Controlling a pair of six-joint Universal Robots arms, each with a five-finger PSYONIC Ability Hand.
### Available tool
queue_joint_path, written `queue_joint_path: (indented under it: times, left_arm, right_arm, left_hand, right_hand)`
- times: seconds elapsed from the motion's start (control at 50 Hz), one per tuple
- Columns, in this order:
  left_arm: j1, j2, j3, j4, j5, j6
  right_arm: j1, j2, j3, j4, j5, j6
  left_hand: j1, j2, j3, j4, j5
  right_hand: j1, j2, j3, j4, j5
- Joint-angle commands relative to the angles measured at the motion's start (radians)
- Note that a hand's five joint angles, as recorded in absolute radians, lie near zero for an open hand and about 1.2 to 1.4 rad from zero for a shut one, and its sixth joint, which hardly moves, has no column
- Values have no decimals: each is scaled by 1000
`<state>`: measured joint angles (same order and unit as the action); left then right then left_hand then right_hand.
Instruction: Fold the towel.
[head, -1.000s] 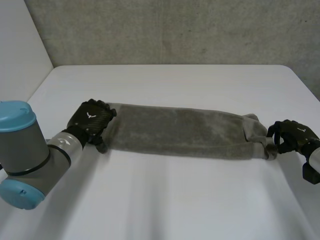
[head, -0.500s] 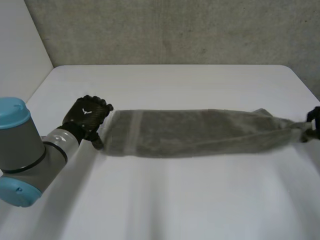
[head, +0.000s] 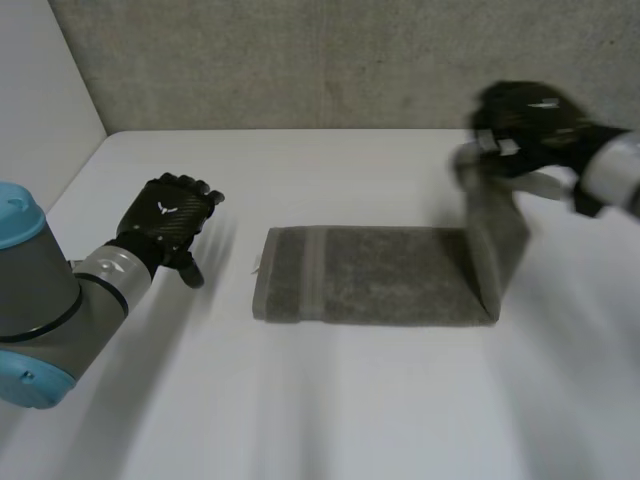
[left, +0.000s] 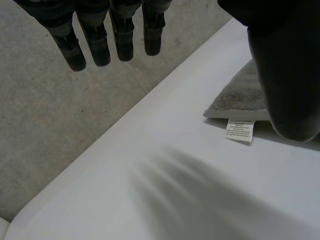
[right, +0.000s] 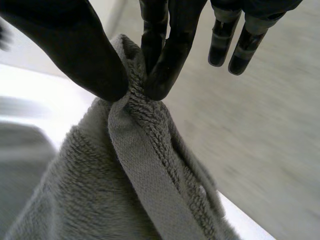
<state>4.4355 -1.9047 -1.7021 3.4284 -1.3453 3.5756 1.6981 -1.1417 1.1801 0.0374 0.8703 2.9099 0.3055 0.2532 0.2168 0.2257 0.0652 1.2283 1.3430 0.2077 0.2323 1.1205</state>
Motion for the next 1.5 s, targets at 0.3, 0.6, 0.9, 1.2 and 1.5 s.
queue_joint_path:
  times: [0.3,0.6,0.9,1.2,1.5]
  left_arm:
    - [13,15,1,2,2,-20]
    - [-7,12,13,0,0,-29]
    - [-174,9,61,-15,3,-262]
    - [-277,-83,133,-3,-21,-300]
    - [-308,-261,222,43,-201,-305]
  right_arm:
    - [469,326,-138,-73,114,-15]
    - [473,191,-44,-57,210,18]
    - [180,-42,406,-54,191,-20]
    - [129,-59,639,-237,157,-95]
    - [121,10,633,-251,170,-227]
  left_hand:
    - [-107,-54,-42,-51,-41]
    - [-107,-54,-42,-51,-41]
    - [-83,-31,-42,-51,-17]
    - [-71,-19,-42,-51,-6]
    - [-54,-2,-42,-51,12]
  right_hand:
    - [168,53,-33,-58,101]
    - [-1228,-1343,-33,-58,-1120]
    - [-1228,-1343,-33,-58,-1120]
    - [-609,-724,-33,-58,-676]
    - [-515,-630,-33,-58,-582]
